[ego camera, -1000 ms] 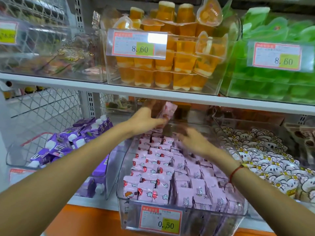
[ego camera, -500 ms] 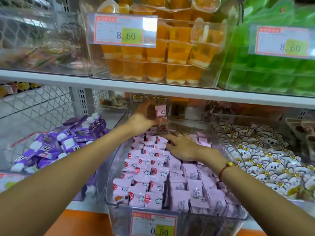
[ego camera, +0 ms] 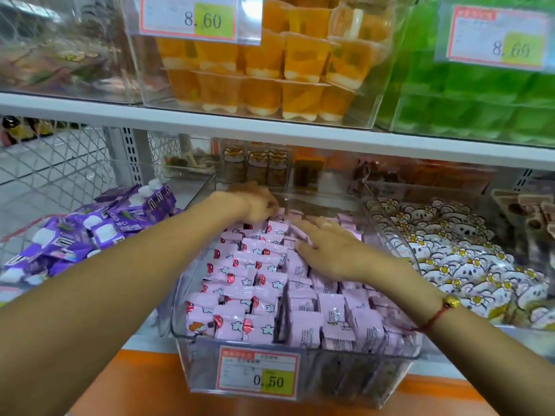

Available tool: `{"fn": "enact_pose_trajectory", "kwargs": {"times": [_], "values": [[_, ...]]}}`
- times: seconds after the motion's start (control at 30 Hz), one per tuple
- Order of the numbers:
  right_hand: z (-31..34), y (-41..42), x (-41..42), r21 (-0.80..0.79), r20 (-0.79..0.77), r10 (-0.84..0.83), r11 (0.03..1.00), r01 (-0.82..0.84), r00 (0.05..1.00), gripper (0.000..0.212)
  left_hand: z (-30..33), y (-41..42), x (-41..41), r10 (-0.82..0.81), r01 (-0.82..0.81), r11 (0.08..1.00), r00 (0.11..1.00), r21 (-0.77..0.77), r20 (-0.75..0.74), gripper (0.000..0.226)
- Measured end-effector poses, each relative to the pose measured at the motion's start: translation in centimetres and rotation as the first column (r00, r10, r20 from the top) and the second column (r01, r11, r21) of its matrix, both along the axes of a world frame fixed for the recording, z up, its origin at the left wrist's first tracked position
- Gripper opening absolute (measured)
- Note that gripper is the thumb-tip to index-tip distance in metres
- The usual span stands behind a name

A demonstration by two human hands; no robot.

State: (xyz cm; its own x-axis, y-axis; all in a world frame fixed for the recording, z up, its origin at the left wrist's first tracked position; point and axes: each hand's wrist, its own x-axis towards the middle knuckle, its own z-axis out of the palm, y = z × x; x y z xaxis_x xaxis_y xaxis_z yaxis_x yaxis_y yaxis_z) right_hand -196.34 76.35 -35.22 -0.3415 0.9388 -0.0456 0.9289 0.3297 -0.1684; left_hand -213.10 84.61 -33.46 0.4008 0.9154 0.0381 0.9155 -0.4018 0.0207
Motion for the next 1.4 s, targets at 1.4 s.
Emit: {"fn": "enact_pose_trajectory", "kwargs": {"times": [1.4], "values": [[-0.7, -11.4, 0.4, 0.224, -0.454, 0.183, 0.971, -0.087, 0.872, 0.023, -3.2, -20.3, -4.3, -0.145, 0.073, 0.96, 0.955, 0.27, 0.257, 0.026]]}}
